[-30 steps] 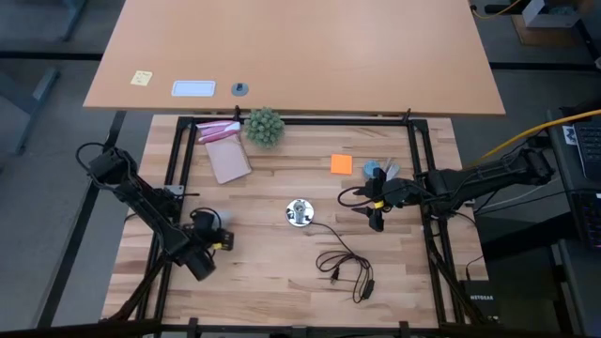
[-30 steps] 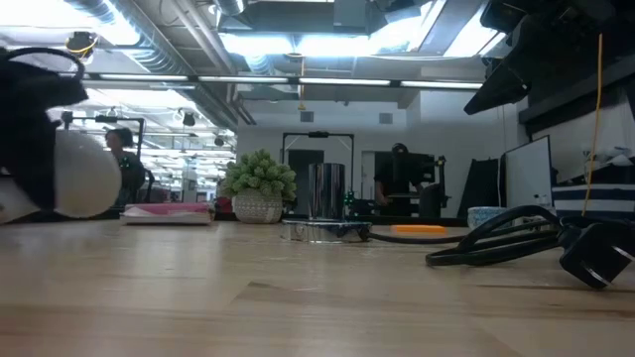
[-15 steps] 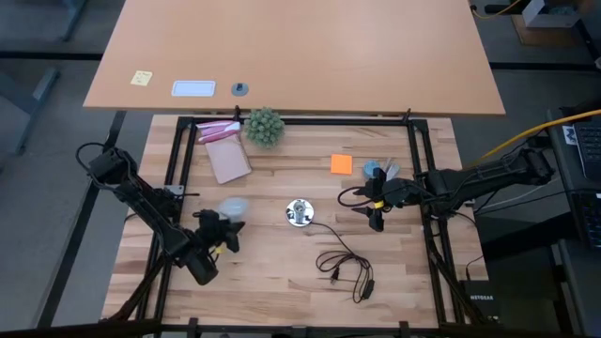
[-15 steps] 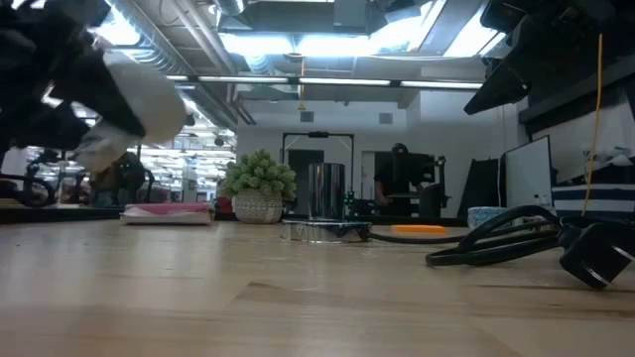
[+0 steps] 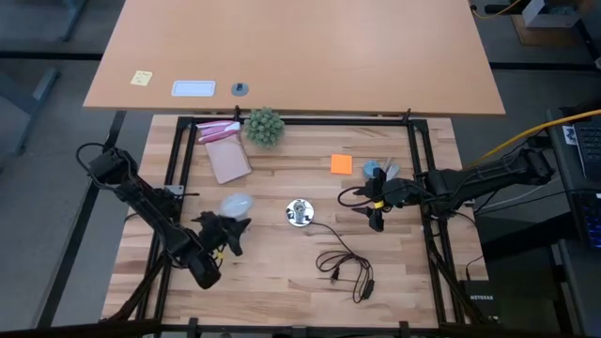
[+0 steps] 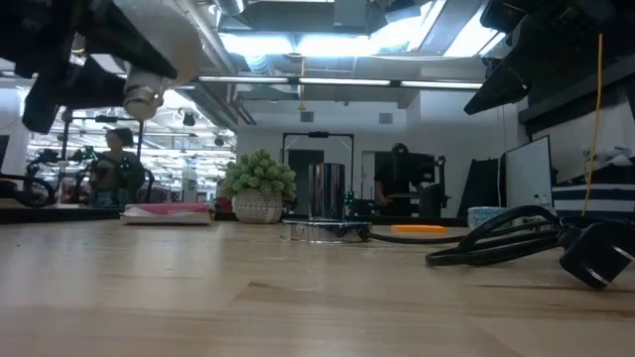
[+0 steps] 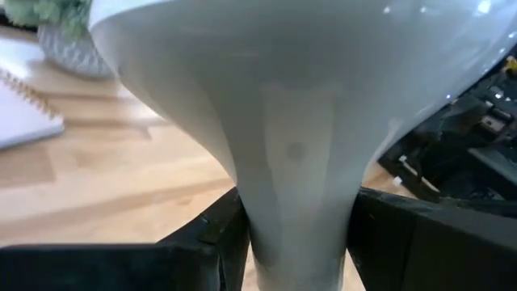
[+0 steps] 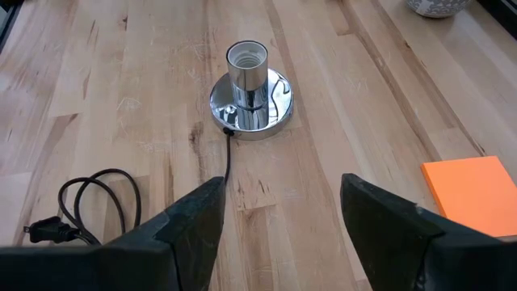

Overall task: Screw lightbulb
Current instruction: Insert the white lightbulb into the silver lamp

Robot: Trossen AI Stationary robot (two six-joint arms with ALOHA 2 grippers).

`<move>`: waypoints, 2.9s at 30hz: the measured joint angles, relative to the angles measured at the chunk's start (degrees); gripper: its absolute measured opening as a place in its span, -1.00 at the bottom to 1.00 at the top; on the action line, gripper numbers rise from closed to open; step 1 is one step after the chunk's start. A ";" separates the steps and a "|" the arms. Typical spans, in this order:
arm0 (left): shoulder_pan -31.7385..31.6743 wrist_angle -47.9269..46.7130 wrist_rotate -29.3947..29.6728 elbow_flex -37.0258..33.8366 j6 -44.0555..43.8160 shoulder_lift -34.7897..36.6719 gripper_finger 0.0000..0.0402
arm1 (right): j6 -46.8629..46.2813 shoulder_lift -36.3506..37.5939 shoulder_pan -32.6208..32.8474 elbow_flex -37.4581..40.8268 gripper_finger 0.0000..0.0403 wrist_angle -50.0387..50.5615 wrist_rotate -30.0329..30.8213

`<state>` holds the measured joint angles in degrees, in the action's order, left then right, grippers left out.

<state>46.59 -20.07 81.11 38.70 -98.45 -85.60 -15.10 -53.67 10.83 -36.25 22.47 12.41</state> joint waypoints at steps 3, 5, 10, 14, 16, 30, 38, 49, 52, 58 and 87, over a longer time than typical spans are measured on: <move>-1.45 4.36 0.56 0.00 8.06 0.00 -0.24 | -0.01 0.00 0.00 0.00 0.22 -0.01 -0.01; -2.77 7.23 0.61 0.00 13.44 0.00 -0.24 | 0.00 0.01 0.01 -0.01 0.22 -0.01 -0.01; -6.71 14.22 0.70 0.00 25.93 0.02 -0.24 | 0.01 0.02 0.02 0.00 0.22 -0.05 0.77; -9.76 19.26 0.72 0.00 34.71 0.09 -0.24 | -0.01 0.02 0.00 -0.01 0.22 -0.65 1.52; -11.06 21.51 0.66 0.00 38.03 0.09 -0.24 | -0.03 0.00 0.02 -0.08 0.22 -1.30 1.50; -18.17 54.82 -15.12 0.00 76.46 0.09 -0.24 | 8.13 10.07 0.01 -23.70 0.22 16.00 2.63; -24.56 72.94 -36.32 0.02 95.29 0.09 -0.24 | 8.36 17.38 0.02 -30.82 0.22 20.52 8.17; -39.20 65.51 -50.17 0.02 96.11 0.09 -0.24 | 6.32 28.44 0.00 -25.97 0.22 23.19 9.53; -44.59 60.72 -57.40 0.00 91.74 0.09 -0.24 | 6.29 28.82 0.00 -23.23 0.22 23.16 9.50; -50.75 60.89 -64.79 -2.11 87.68 -1.52 -0.24 | 6.24 28.62 0.00 -15.67 0.22 20.72 9.62; -41.64 110.10 -64.90 -9.35 89.43 -27.74 -0.24 | -6.18 -1.09 0.00 1.90 0.22 -8.89 11.14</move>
<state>4.96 90.03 16.20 29.35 -9.02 -113.34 -21.29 -54.75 10.83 -34.35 13.57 23.55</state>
